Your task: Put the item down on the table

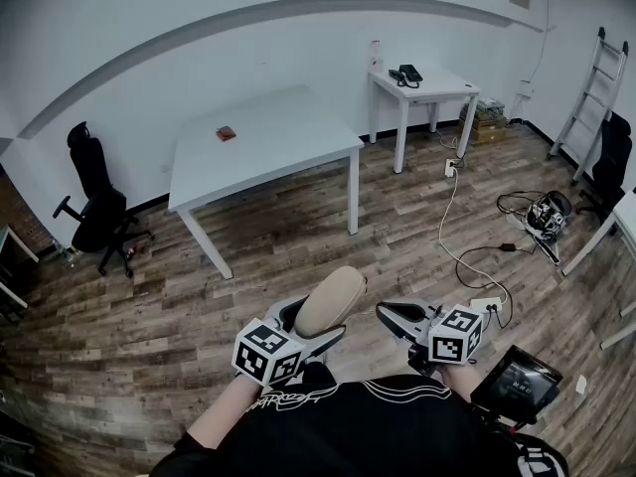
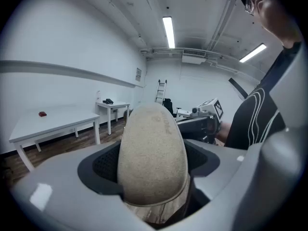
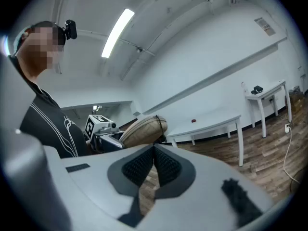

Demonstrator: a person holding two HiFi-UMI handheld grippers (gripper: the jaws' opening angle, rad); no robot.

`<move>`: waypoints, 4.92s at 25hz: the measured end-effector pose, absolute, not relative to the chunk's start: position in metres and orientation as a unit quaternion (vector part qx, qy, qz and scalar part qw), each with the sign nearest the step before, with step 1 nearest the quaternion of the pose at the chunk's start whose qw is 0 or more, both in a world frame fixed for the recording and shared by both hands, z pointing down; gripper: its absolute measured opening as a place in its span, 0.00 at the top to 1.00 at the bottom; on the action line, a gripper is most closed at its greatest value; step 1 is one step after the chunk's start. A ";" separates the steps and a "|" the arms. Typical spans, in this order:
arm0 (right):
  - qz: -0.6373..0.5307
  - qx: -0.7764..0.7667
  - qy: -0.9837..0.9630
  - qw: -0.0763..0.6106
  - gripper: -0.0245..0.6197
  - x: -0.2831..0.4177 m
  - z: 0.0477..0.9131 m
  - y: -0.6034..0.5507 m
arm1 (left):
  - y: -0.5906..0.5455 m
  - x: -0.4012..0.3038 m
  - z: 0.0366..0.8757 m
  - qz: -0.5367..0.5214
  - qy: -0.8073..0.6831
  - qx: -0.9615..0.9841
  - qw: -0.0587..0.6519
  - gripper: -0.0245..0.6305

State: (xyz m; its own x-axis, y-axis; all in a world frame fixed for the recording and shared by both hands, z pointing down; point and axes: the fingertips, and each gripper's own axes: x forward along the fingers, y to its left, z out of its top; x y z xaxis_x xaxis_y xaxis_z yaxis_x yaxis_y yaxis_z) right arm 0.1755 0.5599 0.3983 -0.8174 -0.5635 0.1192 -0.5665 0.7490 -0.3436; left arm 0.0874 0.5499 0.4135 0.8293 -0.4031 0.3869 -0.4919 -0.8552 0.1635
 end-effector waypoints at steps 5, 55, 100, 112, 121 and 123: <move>0.205 0.308 -0.929 0.011 0.95 0.163 0.421 0.497 | 0.486 0.068 0.434 0.170 -0.239 0.945 0.146 0.37; 0.232 0.220 -0.947 0.028 0.95 0.042 0.443 -0.123 | -0.121 -0.071 0.483 0.192 -0.351 0.900 0.172 0.36; 0.289 0.251 -0.922 0.054 0.95 0.055 0.490 -0.277 | -0.332 -0.079 0.647 0.365 -0.348 0.845 0.177 0.36; 0.297 0.247 -0.920 0.062 0.95 0.049 0.495 -0.277 | -0.344 -0.098 0.662 0.374 -0.370 0.830 0.184 0.36; 0.302 0.242 -0.919 0.072 0.95 0.043 0.494 -0.276 | -0.344 -0.098 0.668 0.380 -0.371 0.830 0.168 0.36; 0.302 0.241 -0.919 0.074 0.95 0.042 0.494 -0.276 | -0.343 -0.098 0.669 0.381 -0.373 0.831 0.160 0.36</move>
